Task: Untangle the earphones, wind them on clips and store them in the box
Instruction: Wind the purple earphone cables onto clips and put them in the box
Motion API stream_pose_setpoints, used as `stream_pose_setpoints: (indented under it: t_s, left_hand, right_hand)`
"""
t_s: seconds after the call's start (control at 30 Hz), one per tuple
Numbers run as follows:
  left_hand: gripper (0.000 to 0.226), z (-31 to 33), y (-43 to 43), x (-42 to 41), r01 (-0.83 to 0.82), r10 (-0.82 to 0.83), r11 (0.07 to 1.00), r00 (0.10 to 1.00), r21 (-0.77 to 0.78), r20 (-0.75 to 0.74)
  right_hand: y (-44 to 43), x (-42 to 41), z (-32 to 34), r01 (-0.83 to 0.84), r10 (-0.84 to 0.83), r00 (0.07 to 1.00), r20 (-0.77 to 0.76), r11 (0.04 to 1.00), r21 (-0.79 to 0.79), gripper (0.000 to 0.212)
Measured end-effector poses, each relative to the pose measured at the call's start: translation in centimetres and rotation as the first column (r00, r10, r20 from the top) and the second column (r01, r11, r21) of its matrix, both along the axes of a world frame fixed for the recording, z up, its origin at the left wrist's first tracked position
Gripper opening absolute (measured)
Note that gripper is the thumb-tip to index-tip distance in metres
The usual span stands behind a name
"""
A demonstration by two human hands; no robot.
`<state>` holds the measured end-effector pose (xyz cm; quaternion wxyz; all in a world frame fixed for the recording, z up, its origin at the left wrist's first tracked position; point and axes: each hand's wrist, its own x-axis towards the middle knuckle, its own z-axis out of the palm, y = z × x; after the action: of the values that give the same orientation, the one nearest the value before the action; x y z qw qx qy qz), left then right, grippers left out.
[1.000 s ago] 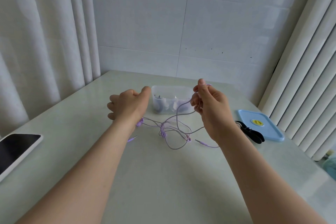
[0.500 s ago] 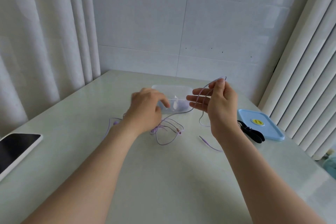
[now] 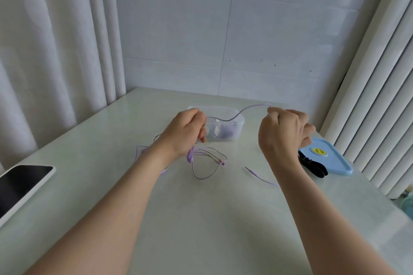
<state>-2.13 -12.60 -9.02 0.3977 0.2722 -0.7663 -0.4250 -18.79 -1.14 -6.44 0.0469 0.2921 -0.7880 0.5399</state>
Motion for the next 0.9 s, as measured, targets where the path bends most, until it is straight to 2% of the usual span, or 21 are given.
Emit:
stream_pose_setpoints:
  t_s: [0.07,0.13,0.2,0.27,0.37,0.43,0.5,0.57,0.63,0.77,0.9]
  left_hand:
    - [0.032,0.1,0.1,0.1,-0.008,0.008,1.0,1.0,-0.021,-0.004]
    - [0.032,0.3,0.4,0.3,0.008,-0.008,1.0,1.0,-0.03,0.015]
    - [0.031,0.3,0.5,0.4,0.012,-0.012,1.0,1.0,-0.015,0.014]
    - [0.031,0.2,0.4,0.4,-0.005,0.006,1.0,1.0,-0.021,0.011]
    - [0.031,0.1,0.5,0.4,0.016,-0.016,1.0,1.0,-0.007,0.009]
    - [0.031,0.2,0.7,0.4,0.053,-0.053,0.998,0.999,0.026,-0.001]
    - [0.032,0.4,1.0,0.3,0.09,-0.088,0.993,0.995,0.07,-0.039]
    - [0.035,0.7,0.9,0.3,0.135,-0.122,0.982,0.987,0.132,-0.104]
    - [0.039,0.9,0.7,0.4,0.163,-0.136,0.968,0.98,0.193,-0.145]
    - [0.036,1.1,0.5,0.3,0.173,-0.119,0.945,0.973,0.278,-0.2]
    - [0.037,1.0,0.5,0.6,0.157,-0.127,0.954,0.983,0.257,-0.129]
  right_hand:
    - [0.1,0.5,-0.2,-0.033,0.034,0.998,-0.047,0.999,0.018,0.051]
    - [0.1,1.4,-0.5,-0.101,0.088,0.98,-0.179,0.993,-0.065,0.069]
    - [0.1,2.2,-0.7,-0.217,0.159,0.934,-0.321,0.964,-0.154,0.078]
    - [0.1,2.5,-0.8,-0.35,0.232,0.858,-0.459,0.917,-0.191,0.076]
    - [-0.2,2.8,-1.2,-0.487,0.32,0.708,-0.63,0.867,-0.107,0.058]
    - [-0.7,2.9,-1.8,-0.521,0.403,0.658,-0.637,0.853,0.001,0.053]
    - [-1.1,2.9,-2.6,-0.537,0.497,0.638,-0.588,0.835,0.124,0.058]
    - [-1.6,2.8,-3.2,-0.558,0.557,0.629,-0.542,0.809,0.183,0.059]
    - [-2.0,2.6,-3.5,-0.543,0.54,0.62,-0.569,0.819,0.185,0.047]
    - [-2.0,2.2,-3.1,-0.355,0.346,0.767,-0.541,0.93,0.092,0.025]
    - [-1.6,1.3,-2.4,-0.244,0.27,0.793,-0.546,0.962,0.121,0.01]
